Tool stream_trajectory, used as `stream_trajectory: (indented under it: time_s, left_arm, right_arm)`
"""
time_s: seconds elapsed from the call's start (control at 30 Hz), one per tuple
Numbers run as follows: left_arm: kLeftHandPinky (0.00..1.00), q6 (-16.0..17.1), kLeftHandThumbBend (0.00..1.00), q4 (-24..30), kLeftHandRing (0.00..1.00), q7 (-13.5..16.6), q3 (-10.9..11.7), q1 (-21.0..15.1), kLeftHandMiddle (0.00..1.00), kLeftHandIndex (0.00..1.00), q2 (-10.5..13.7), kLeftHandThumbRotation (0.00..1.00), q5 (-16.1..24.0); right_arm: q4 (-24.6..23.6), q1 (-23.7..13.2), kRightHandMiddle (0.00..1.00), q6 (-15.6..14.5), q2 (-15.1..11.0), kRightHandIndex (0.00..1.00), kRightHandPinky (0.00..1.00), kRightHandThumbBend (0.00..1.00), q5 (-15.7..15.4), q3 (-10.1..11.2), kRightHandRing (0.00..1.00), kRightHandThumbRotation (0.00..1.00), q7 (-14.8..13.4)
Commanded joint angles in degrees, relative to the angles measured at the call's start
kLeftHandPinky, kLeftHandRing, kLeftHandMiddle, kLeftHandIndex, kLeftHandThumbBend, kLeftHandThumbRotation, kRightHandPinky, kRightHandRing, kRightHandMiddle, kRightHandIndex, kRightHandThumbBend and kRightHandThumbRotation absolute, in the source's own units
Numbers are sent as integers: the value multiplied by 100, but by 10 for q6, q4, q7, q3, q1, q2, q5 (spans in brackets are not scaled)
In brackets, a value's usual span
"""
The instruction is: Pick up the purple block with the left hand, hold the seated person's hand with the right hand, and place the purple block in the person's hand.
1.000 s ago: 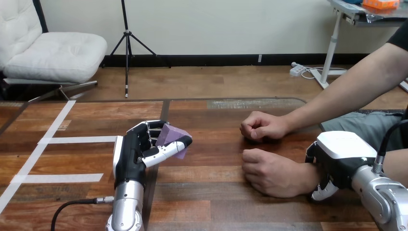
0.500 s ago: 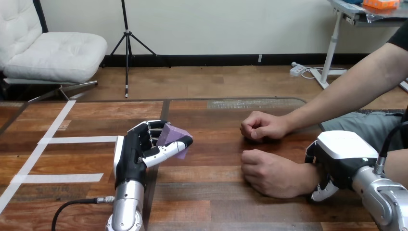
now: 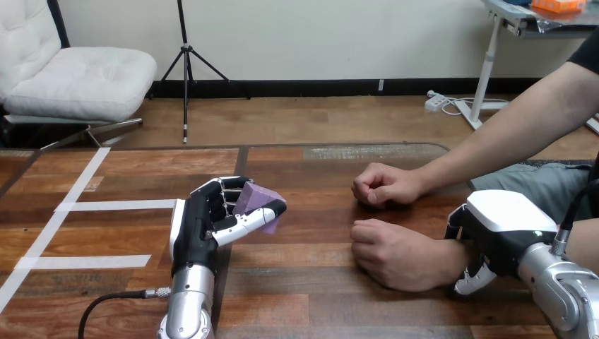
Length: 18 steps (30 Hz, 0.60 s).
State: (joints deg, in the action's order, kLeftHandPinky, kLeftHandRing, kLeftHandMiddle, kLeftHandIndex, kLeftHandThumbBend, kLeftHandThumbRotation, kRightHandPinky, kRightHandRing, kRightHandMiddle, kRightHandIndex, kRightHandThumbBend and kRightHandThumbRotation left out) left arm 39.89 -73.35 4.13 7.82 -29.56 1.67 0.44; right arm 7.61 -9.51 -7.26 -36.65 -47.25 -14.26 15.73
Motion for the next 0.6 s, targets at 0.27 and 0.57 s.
stream_trajectory:
  time_s: [0.27,0.57]
  left_arm:
    - [38,15,83,35,43,-6,-2,-50,48,50,-5,0,0]
    - [37,15,83,36,42,-3,-3,-54,48,49,-10,0,2]
  right_arm:
    - [-52,-18,51,15,-17,53,36,80,15,34,45,0,-15]
    - [-61,-23,50,23,-19,52,35,81,16,37,43,0,-16]
